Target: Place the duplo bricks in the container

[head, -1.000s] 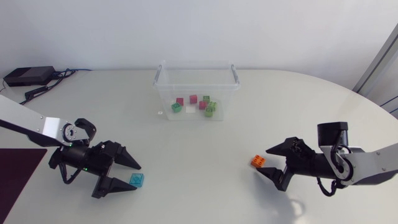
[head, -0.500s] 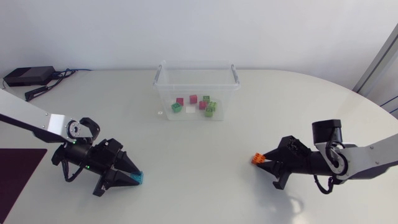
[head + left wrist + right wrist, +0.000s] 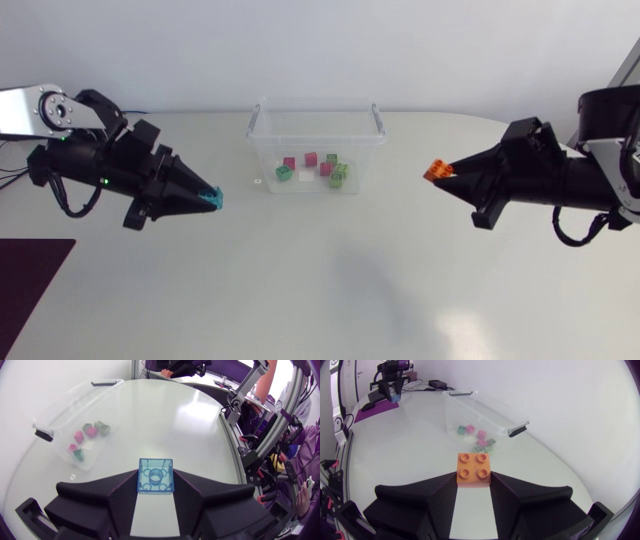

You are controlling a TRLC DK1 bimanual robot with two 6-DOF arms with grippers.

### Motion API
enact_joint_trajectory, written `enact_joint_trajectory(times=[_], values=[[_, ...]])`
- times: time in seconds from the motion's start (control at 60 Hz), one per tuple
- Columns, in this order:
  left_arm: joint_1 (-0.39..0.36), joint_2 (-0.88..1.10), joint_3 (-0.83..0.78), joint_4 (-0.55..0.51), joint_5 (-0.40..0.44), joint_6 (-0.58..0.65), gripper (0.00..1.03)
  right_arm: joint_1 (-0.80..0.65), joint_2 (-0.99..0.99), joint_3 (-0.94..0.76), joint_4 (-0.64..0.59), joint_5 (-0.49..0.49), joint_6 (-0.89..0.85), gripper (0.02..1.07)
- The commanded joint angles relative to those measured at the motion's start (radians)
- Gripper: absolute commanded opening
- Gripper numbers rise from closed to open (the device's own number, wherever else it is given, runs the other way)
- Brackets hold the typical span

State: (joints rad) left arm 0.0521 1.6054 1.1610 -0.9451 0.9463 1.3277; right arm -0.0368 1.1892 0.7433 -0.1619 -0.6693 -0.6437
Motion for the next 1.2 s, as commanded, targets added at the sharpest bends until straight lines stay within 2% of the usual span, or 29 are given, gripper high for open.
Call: enact_joint_trajectory(times=[0.0, 0.167, 0.317, 0.35, 0.483, 0.717, 0.833, 1.183], values=[[-0.026, -0.016, 0.063, 0.019, 0.031, -0.114, 0.32, 0.037, -0.003, 0.056, -0.014, 0.002, 0.088, 0.24], [-0.078, -0.015, 0.146, 0.189, 0.023, -0.349, 0.32, 0.103, 0.029, 0.153, 0.025, 0.060, 0.182, 0.24], [-0.116, 0.010, 0.227, 0.333, -0.023, -0.550, 0.32, 0.138, 0.092, 0.257, 0.059, 0.100, 0.243, 0.24], [-0.127, 0.016, 0.232, 0.402, -0.044, -0.613, 0.32, 0.146, 0.110, 0.281, 0.061, 0.105, 0.254, 0.24], [-0.143, 0.037, 0.229, 0.569, -0.069, -0.751, 0.32, 0.183, 0.159, 0.337, 0.117, 0.145, 0.299, 0.24], [-0.181, 0.083, 0.207, 0.775, -0.090, -0.857, 0.32, 0.241, 0.253, 0.387, 0.231, 0.185, 0.366, 0.24], [-0.192, 0.126, 0.232, 0.907, -0.110, -0.957, 0.32, 0.253, 0.320, 0.416, 0.291, 0.198, 0.400, 0.24], [-0.232, 0.312, 0.381, 0.968, -0.139, -1.006, 0.32, 0.288, 0.547, 0.577, 0.346, 0.229, 0.424, 0.24]])
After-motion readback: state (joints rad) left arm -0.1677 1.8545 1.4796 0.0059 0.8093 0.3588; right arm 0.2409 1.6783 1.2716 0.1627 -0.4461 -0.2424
